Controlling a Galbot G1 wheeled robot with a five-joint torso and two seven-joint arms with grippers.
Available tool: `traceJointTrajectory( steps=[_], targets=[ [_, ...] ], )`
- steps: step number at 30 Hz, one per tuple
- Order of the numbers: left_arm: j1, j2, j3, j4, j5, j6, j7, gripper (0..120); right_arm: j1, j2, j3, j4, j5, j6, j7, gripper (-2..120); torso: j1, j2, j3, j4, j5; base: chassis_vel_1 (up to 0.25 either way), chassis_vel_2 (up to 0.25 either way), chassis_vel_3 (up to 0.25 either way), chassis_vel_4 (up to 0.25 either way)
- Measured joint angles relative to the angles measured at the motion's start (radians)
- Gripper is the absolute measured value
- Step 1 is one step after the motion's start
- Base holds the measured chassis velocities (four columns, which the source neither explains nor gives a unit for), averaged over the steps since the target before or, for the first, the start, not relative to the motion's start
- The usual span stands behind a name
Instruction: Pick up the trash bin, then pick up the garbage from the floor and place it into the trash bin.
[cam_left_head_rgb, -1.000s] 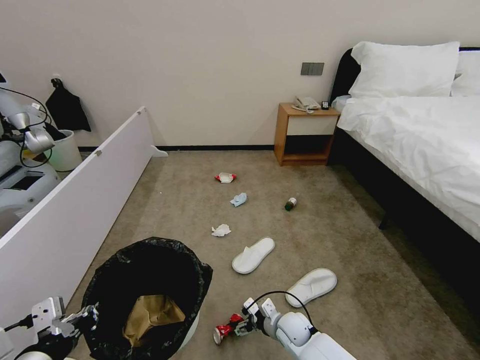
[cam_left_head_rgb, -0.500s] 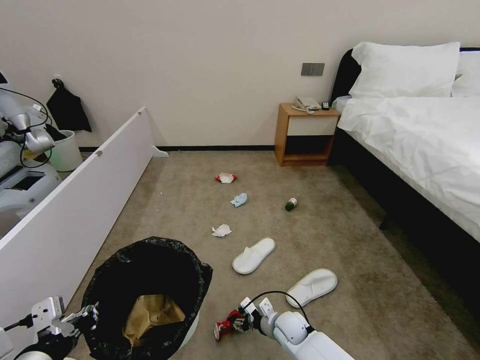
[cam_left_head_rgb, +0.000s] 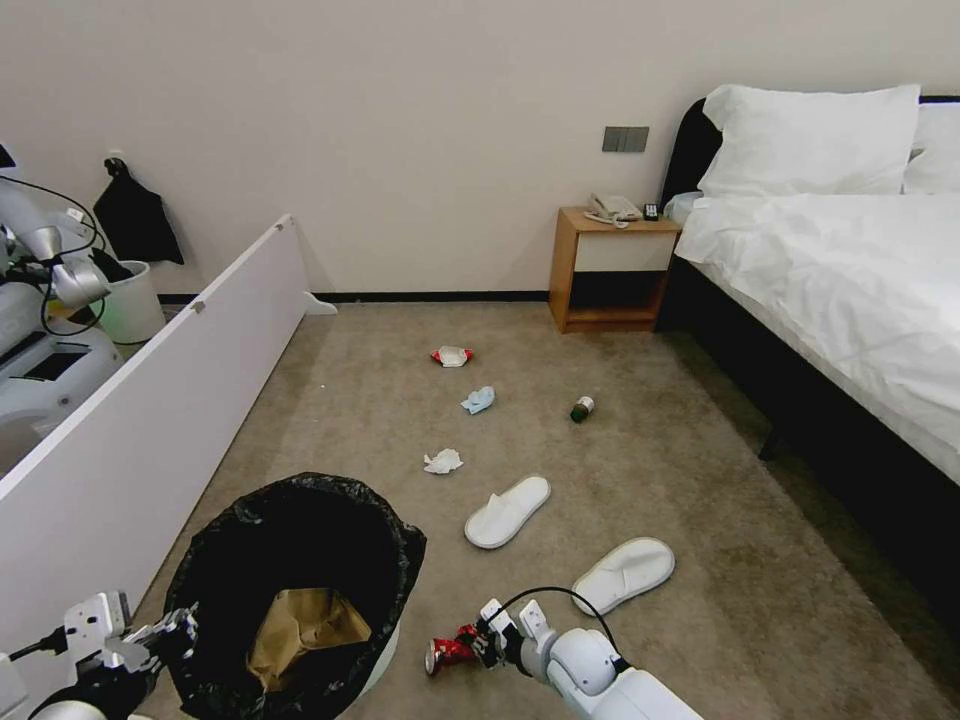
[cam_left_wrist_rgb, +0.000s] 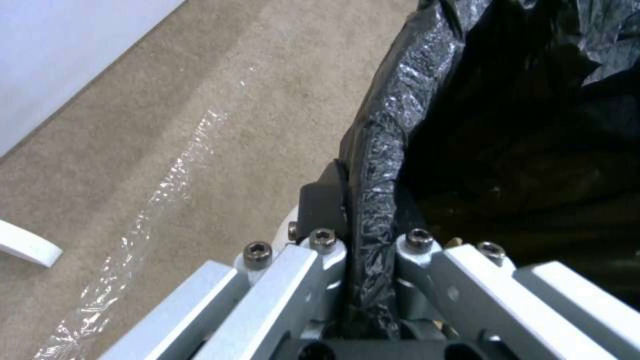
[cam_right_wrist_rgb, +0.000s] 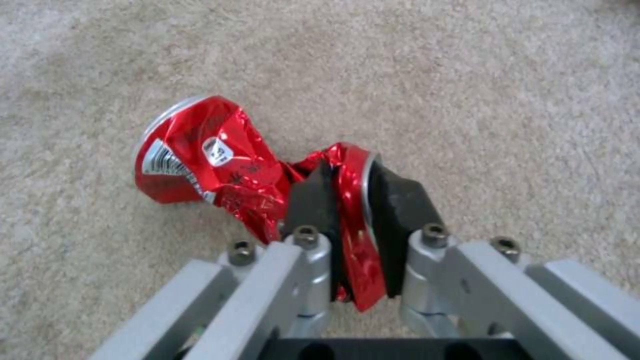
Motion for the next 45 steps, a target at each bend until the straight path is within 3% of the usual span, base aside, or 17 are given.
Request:
traceJointTrajectory(
  steps=[18, 26, 31, 36, 45],
  targets=[
    [-0.002, 0.001, 0.019, 0.000, 0.007, 0.000, 0.000, 3, -0.051, -0.059, 0.058, 0.087, 0.005, 0.021, 0.003, 7, 0.000, 0.000, 0.000, -0.0004, -0.0001, 0.000, 0.000, 0.000, 0.000],
    [0.002, 0.006, 0.032, 0.000, 0.011, 0.000, 0.002, 3, -0.110, -0.185, 0.160, 0.316, 0.072, 0.058, 0.010, 7, 0.000, 0.000, 0.000, -0.0003, 0.0001, 0.000, 0.000, 0.000, 0.000],
    [0.004, 0.009, 0.033, 0.000, 0.011, 0.000, 0.002, 3, -0.128, -0.216, 0.210, 0.395, 0.124, 0.070, 0.010, 7, 0.000, 0.000, 0.000, 0.0002, 0.0003, 0.000, 0.000, 0.000, 0.000],
    [0.007, 0.013, 0.032, 0.000, 0.010, 0.001, 0.002, 3, -0.154, -0.321, 0.316, 0.625, 0.215, 0.085, 0.015, 7, 0.000, 0.000, 0.000, -0.0003, 0.0002, 0.000, 0.000, 0.000, 0.000],
    [0.009, 0.011, 0.036, 0.000, 0.013, 0.001, 0.002, 3, -0.136, -0.412, 0.385, 0.849, 0.350, 0.146, 0.001, 7, 0.000, 0.000, 0.000, 0.0000, 0.0000, 0.000, 0.000, 0.000, 0.000]
  ],
)
